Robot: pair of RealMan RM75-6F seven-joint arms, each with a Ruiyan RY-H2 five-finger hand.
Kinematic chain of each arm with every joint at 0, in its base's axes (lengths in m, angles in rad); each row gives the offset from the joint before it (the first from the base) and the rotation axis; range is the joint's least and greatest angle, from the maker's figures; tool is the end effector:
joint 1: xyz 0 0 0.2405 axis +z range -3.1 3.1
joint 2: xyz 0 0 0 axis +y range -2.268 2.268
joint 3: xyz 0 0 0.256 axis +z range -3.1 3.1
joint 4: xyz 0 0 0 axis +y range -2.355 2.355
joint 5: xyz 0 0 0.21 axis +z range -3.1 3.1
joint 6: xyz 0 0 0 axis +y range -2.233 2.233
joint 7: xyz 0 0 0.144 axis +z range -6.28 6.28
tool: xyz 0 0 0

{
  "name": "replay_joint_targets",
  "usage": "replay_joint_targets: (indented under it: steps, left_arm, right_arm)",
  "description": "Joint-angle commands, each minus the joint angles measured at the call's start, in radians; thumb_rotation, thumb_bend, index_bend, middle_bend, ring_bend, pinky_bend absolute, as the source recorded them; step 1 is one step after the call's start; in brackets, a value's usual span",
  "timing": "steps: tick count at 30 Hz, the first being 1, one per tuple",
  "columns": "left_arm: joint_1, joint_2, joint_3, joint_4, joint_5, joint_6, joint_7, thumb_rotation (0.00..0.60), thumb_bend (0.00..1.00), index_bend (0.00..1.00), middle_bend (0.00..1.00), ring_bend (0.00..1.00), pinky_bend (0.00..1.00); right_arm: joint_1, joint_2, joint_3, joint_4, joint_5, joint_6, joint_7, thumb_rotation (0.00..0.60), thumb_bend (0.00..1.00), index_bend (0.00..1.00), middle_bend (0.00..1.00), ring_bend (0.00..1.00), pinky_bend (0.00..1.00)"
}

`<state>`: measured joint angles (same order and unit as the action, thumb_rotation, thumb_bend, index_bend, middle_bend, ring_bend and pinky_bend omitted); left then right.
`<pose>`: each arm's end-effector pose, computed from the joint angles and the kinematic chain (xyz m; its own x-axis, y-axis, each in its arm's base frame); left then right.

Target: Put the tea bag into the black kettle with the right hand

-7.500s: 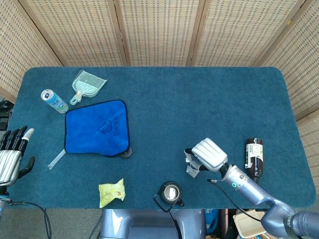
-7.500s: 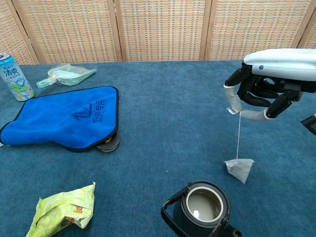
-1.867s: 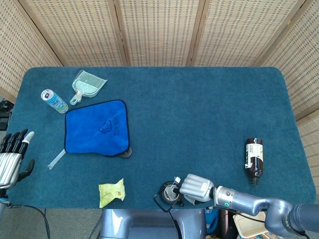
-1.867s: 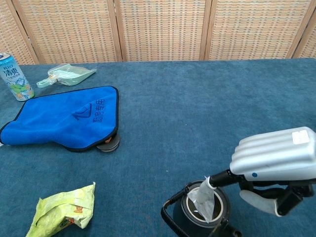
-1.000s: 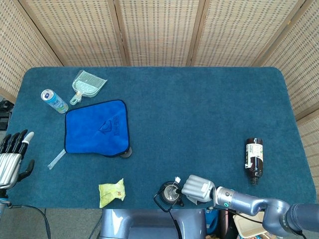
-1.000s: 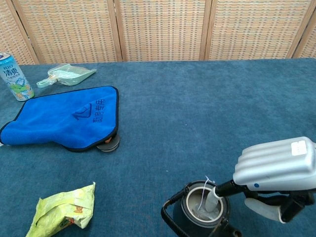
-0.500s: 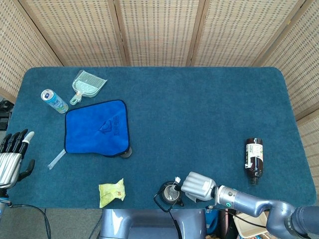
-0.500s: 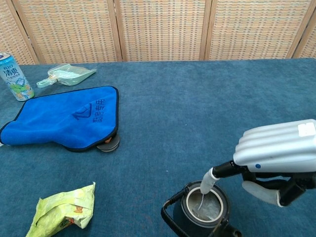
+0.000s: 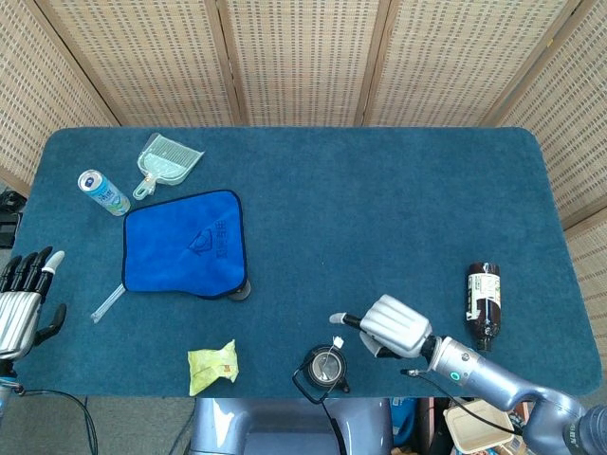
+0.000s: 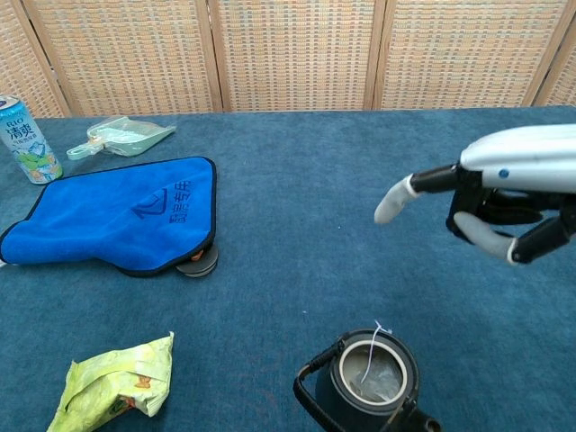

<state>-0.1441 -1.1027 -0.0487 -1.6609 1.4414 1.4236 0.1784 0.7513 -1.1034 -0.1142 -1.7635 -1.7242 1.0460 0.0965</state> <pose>-0.3023 0.1978 0.1544 0.5203 0.0437 0.8529 0.8540 -0.0175 -0.5201 -0.1513 -0.2662 0.0682 0.5462 -0.3111 0.7777 -0.6673 -0.7228 0.1795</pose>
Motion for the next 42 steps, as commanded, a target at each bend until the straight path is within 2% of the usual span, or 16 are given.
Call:
replay_joint_targets:
  steps: [1,4,7,10,13,17,23,30,34,42]
  left_arm:
    - [0.001,-0.004,-0.001,0.000,-0.001,0.002,-0.002,0.600,0.48,0.03,0.00,0.00,0.00]
    - [0.003,-0.008,-0.001,0.000,0.000,0.005,-0.004,0.600,0.48,0.03,0.00,0.00,0.00]
    - [0.007,-0.013,-0.002,0.001,-0.002,0.013,-0.004,0.600,0.48,0.03,0.00,0.00,0.00]
    - [0.014,-0.022,-0.003,0.001,-0.005,0.026,-0.006,0.600,0.48,0.03,0.00,0.00,0.00]
    - [0.020,-0.029,-0.003,-0.001,-0.003,0.037,-0.004,0.600,0.48,0.02,0.00,0.00,0.00]
    - [0.027,-0.035,-0.004,-0.004,0.002,0.052,-0.005,0.600,0.48,0.01,0.00,0.00,0.00]
    - [0.042,-0.046,0.007,-0.008,0.014,0.070,-0.011,0.600,0.48,0.00,0.00,0.00,0.00]
    - [0.049,-0.049,0.010,-0.009,0.019,0.076,-0.018,0.600,0.48,0.00,0.00,0.00,0.00]
    - [0.056,-0.050,0.016,-0.014,0.033,0.088,-0.021,0.600,0.48,0.00,0.00,0.00,0.00]
    - [0.069,-0.061,0.026,-0.014,0.047,0.100,-0.014,0.600,0.48,0.00,0.00,0.00,0.00]
  right_arm:
    - [-0.084,-0.011,0.049,0.029,0.083,0.103,-0.056,0.451,0.89,0.23,0.80,0.82,0.87]
    - [-0.123,-0.027,0.071,0.040,0.128,0.146,-0.089,0.444,0.82,0.23,0.77,0.79,0.85]
    - [-0.165,-0.040,0.093,0.050,0.174,0.196,-0.130,0.378,0.75,0.23,0.73,0.74,0.82]
    - [-0.222,-0.052,0.118,0.056,0.234,0.263,-0.175,0.312,0.69,0.23,0.67,0.67,0.74]
    - [-0.261,-0.064,0.131,0.052,0.265,0.306,-0.203,0.275,0.67,0.23,0.60,0.61,0.69]
    - [-0.299,-0.071,0.141,0.049,0.290,0.344,-0.229,0.254,0.66,0.22,0.51,0.52,0.61]
    - [-0.385,-0.100,0.143,0.049,0.328,0.427,-0.294,0.256,0.66,0.20,0.35,0.33,0.44]
    - [-0.424,-0.118,0.145,0.065,0.340,0.449,-0.313,0.236,0.62,0.12,0.17,0.11,0.22]
    - [-0.457,-0.141,0.143,0.083,0.349,0.473,-0.319,0.206,0.55,0.10,0.14,0.07,0.16]
    - [-0.502,-0.180,0.147,0.107,0.320,0.517,-0.376,0.182,0.51,0.09,0.13,0.04,0.13]
